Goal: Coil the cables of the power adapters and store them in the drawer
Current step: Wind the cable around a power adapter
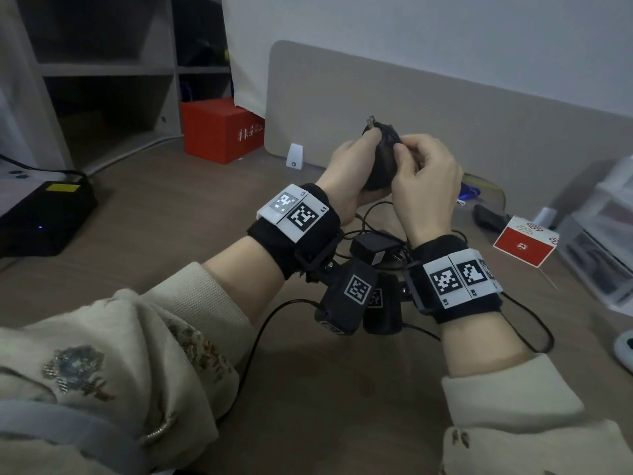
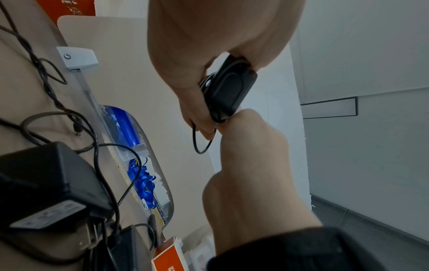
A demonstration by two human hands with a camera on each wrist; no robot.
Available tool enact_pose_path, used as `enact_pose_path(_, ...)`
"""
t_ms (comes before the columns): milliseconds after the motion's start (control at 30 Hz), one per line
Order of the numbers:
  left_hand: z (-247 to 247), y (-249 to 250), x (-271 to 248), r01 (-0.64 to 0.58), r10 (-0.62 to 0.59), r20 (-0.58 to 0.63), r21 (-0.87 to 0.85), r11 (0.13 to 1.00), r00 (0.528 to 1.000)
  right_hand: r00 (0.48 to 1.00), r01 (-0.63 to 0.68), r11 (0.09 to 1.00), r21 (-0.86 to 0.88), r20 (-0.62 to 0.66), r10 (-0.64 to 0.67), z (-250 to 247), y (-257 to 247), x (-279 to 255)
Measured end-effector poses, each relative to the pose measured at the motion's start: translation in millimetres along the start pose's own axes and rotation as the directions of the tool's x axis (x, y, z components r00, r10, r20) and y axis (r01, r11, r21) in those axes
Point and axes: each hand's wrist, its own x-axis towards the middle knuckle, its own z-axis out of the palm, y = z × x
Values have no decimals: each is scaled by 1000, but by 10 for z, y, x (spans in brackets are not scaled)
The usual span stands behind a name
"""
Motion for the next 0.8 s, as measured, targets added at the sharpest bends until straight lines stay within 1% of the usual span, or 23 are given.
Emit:
enact_pose_path(100, -17, 19, -4, 3, -3, -20, -32, 999, 1000, 1000, -23, 1000, -14, 11, 24, 12, -17, 2)
enact_pose_path(200, -26, 50, -19, -3, -1, -37, -90, 996, 999, 995, -74, 993, 97, 70, 67, 26, -35, -3)
enact_pose_path(267, -53, 82, -20, -5, -2, -50, -143, 990, 999, 992, -90, 982, 164, 99, 75, 15, -39, -4)
enact_pose_path(300, -69, 101, -20, 3, -9, -38, -157, 988, 999, 991, -103, 973, 209, 108, 82, -1, -32, 5)
enact_pose_path(367, -100, 127, -9, 21, -22, -6, -134, 991, 1000, 986, -145, 931, 334, 131, 107, -46, 6, 37)
enact_pose_path(433, -106, 148, -26, 33, -31, 23, -94, 995, 999, 979, -187, 871, 455, 159, 128, -101, 29, 61)
enact_pose_path(533, -98, 163, -65, 51, -47, 67, -58, 997, 997, 971, -235, 788, 569, 181, 159, -149, 57, 100)
enact_pose_path(600, -101, 163, -72, 52, -48, 84, -43, 998, 995, 962, -263, 783, 564, 213, 169, -163, 76, 112)
enact_pose_path(700, -109, 156, -56, 56, -54, 86, -19, 998, 995, 954, -286, 807, 516, 228, 193, -185, 97, 127)
enact_pose_path(800, -102, 139, -69, 68, -67, 93, -12, 998, 993, 966, -240, 858, 455, 199, 165, -201, 105, 140)
